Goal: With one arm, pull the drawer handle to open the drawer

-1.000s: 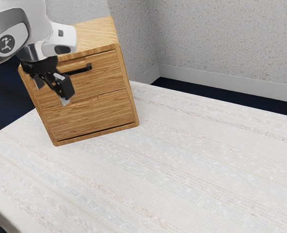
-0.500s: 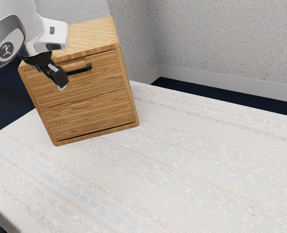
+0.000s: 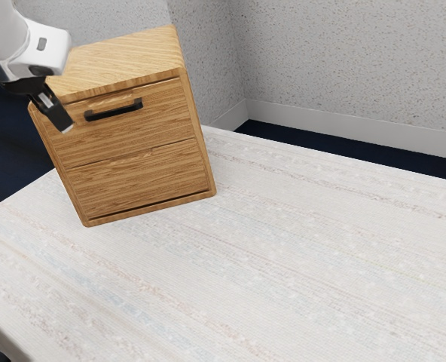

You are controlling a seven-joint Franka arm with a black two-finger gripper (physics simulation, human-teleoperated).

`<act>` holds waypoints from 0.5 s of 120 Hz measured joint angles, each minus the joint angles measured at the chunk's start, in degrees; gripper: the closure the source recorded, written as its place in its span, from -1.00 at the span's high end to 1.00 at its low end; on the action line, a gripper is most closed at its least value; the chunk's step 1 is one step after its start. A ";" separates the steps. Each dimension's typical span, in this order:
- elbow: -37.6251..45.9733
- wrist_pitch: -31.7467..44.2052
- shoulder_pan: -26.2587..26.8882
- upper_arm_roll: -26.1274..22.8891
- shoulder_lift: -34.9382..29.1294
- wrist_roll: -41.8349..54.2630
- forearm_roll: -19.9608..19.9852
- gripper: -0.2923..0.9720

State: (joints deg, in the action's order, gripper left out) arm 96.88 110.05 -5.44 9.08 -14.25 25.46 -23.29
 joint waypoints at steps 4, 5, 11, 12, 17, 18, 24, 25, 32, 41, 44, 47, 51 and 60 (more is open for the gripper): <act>0.12 0.66 0.05 0.46 -0.17 0.68 -0.23 0.54; 0.14 0.84 0.04 0.58 -0.19 0.87 -0.28 0.54; 0.22 1.88 0.07 1.77 -0.43 1.94 -0.51 0.54; 0.23 2.04 0.04 1.99 -0.48 2.11 -0.55 0.54; 0.25 2.74 -0.03 3.01 -0.61 2.93 -0.67 0.54; 0.25 2.87 -0.04 3.15 -0.62 3.09 -0.69 0.54; 0.46 3.76 -0.06 3.68 -0.64 3.98 -0.79 0.54; 0.55 3.92 -0.07 3.73 -0.61 4.12 -0.80 0.54; 1.28 5.18 -0.04 3.92 -0.40 5.07 -0.86 0.54; 2.17 7.14 0.01 4.00 -0.08 6.54 -0.91 0.54; 2.31 7.70 0.04 4.00 0.01 7.03 -0.92 0.54; 2.37 8.21 0.03 4.01 0.17 7.51 -0.93 0.54; 2.41 8.89 0.04 4.01 0.57 8.13 -0.94 0.54; 2.45 10.25 0.04 4.07 1.40 9.44 -0.95 0.54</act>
State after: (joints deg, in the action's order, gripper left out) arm 99.33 120.30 -5.40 13.14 -12.85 34.90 -24.24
